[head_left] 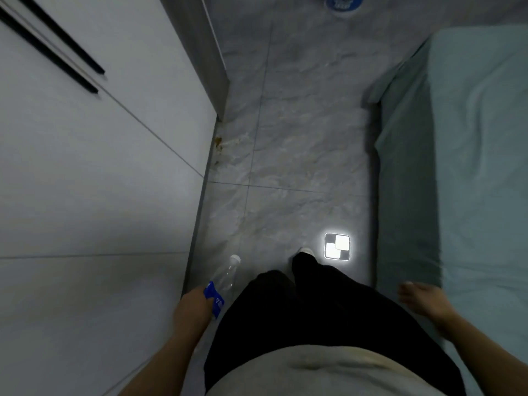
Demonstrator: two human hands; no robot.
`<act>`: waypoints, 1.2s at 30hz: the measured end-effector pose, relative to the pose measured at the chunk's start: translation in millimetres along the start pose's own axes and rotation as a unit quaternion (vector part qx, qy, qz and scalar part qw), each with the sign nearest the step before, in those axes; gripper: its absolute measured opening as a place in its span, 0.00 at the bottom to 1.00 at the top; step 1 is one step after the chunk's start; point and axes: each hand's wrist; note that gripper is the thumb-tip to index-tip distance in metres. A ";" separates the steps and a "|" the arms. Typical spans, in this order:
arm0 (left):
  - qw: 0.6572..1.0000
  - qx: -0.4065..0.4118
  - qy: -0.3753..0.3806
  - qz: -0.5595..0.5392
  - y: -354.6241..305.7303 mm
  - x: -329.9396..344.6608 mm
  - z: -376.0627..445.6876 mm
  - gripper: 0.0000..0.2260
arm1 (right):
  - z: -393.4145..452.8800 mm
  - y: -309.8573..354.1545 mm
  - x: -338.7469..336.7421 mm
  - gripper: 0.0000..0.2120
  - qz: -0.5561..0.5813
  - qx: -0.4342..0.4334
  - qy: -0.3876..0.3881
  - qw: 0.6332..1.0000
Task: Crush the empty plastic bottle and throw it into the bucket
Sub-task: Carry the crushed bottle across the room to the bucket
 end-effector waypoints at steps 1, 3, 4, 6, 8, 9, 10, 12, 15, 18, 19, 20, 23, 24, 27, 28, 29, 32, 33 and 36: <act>1.000 -0.001 -0.001 -0.001 -9.5 -5.5 2.7 0.07 | 7.2 19.5 -1.3 0.16 0.013 -0.008 0.004 1.000; 1.000 -0.003 -0.006 0.014 -26.7 -15.8 8.0 0.08 | 17.4 56.9 -3.1 0.16 0.028 -0.033 0.012 0.999; 1.000 -0.002 -0.006 0.022 -33.1 -20.8 10.0 0.08 | 22.0 73.2 -3.1 0.16 0.034 -0.047 0.016 0.998; 1.000 0.001 0.000 0.020 -45.0 -31.9 17.4 0.08 | 30.9 104.0 -1.0 0.16 0.038 -0.061 0.024 0.997; 1.000 -0.011 0.008 0.021 -55.1 -44.3 31.1 0.09 | 42.6 126.7 0.5 0.16 0.044 -0.076 0.023 0.996; 0.999 -0.019 0.010 0.030 -61.1 -51.7 39.4 0.09 | 48.1 135.2 1.6 0.16 0.048 -0.079 0.020 0.995; 0.999 -0.022 0.014 0.038 -67.4 -59.7 48.6 0.09 | 53.7 142.0 2.9 0.16 0.051 -0.077 0.019 0.996; 0.999 -0.016 0.018 0.047 -83.6 -78.1 71.1 0.09 | 66.9 154.0 3.7 0.16 0.056 -0.063 0.015 0.996; 0.998 0.008 0.012 0.056 -115.7 -115.2 105.9 0.09 | 78.9 165.7 1.6 0.16 0.057 -0.024 -0.004 0.998; 0.998 0.040 -0.024 0.040 -155.5 -159.0 137.5 0.09 | 85.8 177.1 -1.5 0.16 0.060 0.019 -0.036 0.997; 0.997 0.057 -0.035 0.039 -171.6 -174.2 148.1 0.09 | 89.7 181.6 -3.3 0.16 0.068 0.034 -0.044 0.996; 0.995 0.072 -0.042 0.044 -188.7 -189.9 158.9 0.10 | 93.3 187.1 -4.8 0.16 0.077 0.048 -0.048 0.995; 0.989 0.101 -0.072 0.076 -242.1 -237.0 187.6 0.11 | 100.0 207.0 -10.5 0.15 0.108 0.082 -0.051 0.989; 0.987 0.114 -0.082 0.082 -260.4 -250.9 196.1 0.12 | 103.7 214.9 -12.7 0.15 0.117 0.086 -0.054 0.988; 0.980 0.149 -0.096 0.094 -313.2 -284.3 221.3 0.11 | 121.1 243.0 -20.2 0.15 0.133 0.090 -0.062 0.985; 0.979 0.153 -0.100 0.095 -329.8 -293.1 229.3 0.11 | 129.7 254.5 -23.2 0.15 0.133 0.092 -0.062 0.985; 0.978 0.155 -0.104 0.096 -345.3 -300.3 236.3 0.11 | 139.9 267.9 -26.7 0.15 0.133 0.090 -0.062 0.985; 0.981 0.141 -0.100 0.086 -385.4 -315.3 251.9 0.10 | 172.9 321.4 -38.4 0.16 0.136 0.070 -0.061 0.986; 0.983 0.134 -0.092 0.085 -396.1 -319.1 255.6 0.09 | 183.2 342.6 -42.8 0.16 0.135 0.059 -0.059 0.987; 0.988 0.111 -0.067 0.086 -420.6 -330.6 263.3 0.10 | 212.2 409.6 -56.1 0.16 0.133 0.010 -0.050 0.990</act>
Point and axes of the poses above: each hand's wrist, its own z-axis towards the middle knuckle, its own x-axis out of the palm, y = z × x, and after that the axes turned 14 degrees about z, right-handed
